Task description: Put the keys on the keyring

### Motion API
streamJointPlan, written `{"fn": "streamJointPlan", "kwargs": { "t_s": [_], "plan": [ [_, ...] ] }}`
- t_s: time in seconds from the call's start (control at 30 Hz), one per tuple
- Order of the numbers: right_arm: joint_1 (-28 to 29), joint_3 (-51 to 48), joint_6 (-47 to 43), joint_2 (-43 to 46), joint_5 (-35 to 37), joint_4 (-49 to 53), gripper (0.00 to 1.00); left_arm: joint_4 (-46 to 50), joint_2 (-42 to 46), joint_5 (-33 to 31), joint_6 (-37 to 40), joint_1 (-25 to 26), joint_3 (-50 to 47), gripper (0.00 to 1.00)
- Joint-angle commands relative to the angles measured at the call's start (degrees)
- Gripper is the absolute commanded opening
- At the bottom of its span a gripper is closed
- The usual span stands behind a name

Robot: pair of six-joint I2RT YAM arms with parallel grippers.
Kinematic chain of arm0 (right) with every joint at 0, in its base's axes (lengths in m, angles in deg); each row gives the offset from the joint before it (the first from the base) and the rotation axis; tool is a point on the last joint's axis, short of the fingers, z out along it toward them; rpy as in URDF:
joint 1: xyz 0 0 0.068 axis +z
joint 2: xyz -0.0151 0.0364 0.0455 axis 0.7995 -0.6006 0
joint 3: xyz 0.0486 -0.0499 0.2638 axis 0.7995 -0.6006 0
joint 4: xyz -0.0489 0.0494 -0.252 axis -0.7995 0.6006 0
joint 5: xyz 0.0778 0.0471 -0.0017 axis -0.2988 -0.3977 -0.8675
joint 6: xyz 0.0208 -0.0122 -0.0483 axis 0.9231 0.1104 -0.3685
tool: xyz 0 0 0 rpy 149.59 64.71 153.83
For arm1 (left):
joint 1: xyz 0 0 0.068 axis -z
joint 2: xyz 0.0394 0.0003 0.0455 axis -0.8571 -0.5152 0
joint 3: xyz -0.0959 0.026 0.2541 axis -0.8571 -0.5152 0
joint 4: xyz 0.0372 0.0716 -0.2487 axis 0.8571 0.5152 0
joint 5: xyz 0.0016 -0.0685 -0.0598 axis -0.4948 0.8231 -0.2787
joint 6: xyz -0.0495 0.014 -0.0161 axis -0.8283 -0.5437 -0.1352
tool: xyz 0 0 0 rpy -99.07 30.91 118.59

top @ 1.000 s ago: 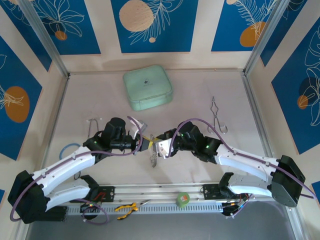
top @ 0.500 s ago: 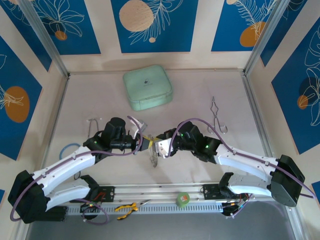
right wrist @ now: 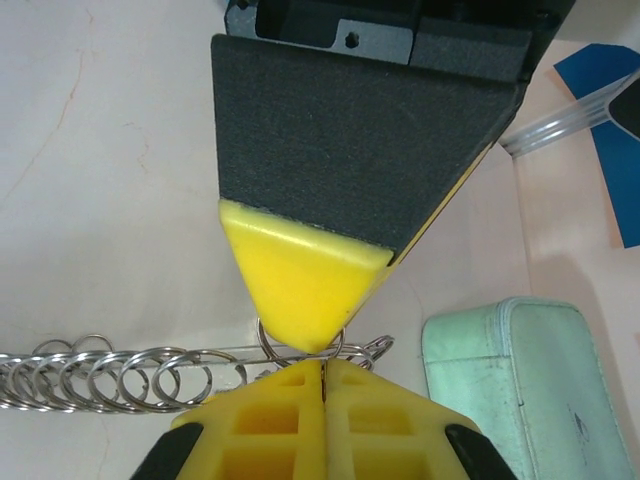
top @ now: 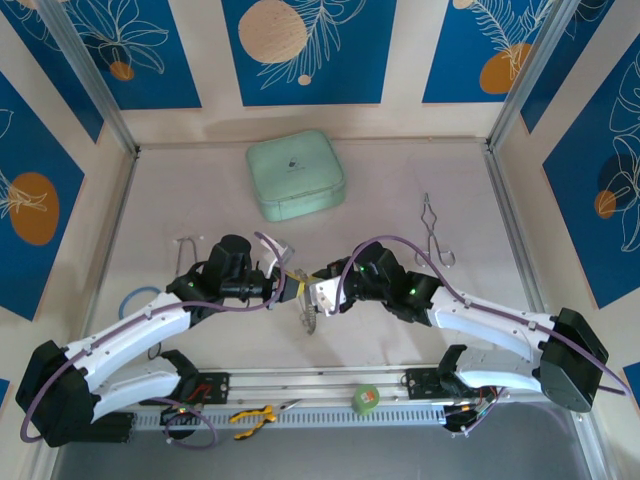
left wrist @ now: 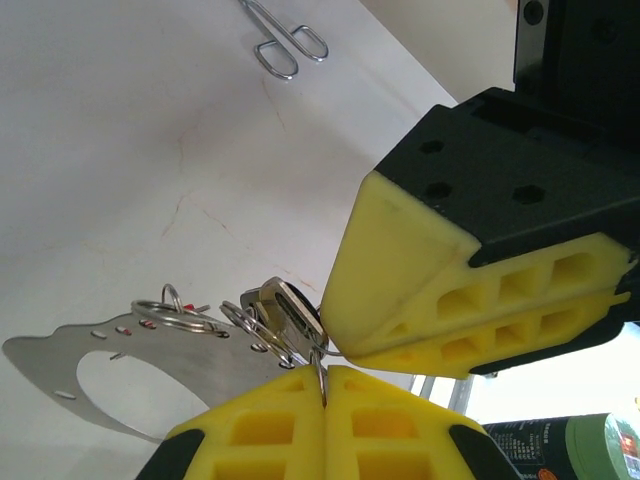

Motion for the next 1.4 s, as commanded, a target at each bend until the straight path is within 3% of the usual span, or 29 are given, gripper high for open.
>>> {"fn": "streamJointPlan", "kwargs": {
  "t_s": [0.0, 0.8, 1.0, 1.37],
  "plan": [
    [0.4, 1.1, 0.8, -1.1, -4.0, 4.3, 0.0, -6.2, 0.8, 3.5, -0.7, -0.4, 0.8, 0.0],
    [-1.5, 0.9, 8.8, -0.4, -7.3, 3.7, 0.0, -19.5, 2.7, 4.6, -5.5, -0.4, -5.2, 0.0],
    [-1.6, 0.7, 9.4, 0.4, -7.5, 2.2, 0.0, -18.2, 2.3, 4.1, -5.4, -0.4, -4.9, 0.0],
    [-0.9, -3.1, 2.4, 4.4, 2.9, -2.1, 0.0, -11.8, 0.7, 2.3, -7.0, -0.4, -2.5, 0.0]
  ]
}}
